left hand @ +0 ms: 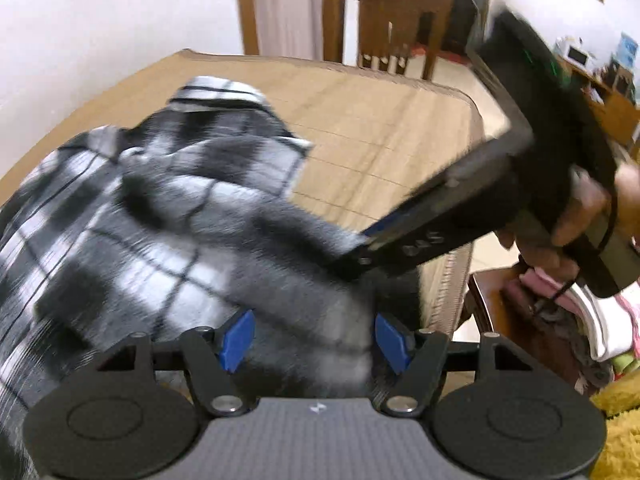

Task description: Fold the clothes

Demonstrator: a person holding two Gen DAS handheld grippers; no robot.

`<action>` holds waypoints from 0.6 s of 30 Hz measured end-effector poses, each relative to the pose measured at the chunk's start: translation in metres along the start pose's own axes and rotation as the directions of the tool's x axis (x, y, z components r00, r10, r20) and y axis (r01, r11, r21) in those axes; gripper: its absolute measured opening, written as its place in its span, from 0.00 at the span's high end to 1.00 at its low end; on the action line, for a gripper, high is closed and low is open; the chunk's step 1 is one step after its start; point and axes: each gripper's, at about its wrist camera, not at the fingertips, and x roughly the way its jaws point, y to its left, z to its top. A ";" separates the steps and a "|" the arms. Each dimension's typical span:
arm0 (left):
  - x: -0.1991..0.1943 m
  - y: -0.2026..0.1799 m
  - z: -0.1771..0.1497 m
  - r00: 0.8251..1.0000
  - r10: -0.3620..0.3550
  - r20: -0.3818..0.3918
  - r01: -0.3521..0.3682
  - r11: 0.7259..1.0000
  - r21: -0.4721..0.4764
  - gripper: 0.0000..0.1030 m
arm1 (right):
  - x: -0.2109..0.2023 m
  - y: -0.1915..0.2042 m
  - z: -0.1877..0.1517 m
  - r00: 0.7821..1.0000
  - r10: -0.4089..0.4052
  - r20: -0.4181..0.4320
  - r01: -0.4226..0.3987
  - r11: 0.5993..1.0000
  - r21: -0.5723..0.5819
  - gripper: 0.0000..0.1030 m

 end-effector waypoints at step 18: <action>-0.048 0.066 0.016 0.886 0.461 0.055 -0.455 0.886 -0.090 0.84 | -0.031 0.036 0.084 0.774 0.601 0.198 -0.614 0.789 0.007 0.86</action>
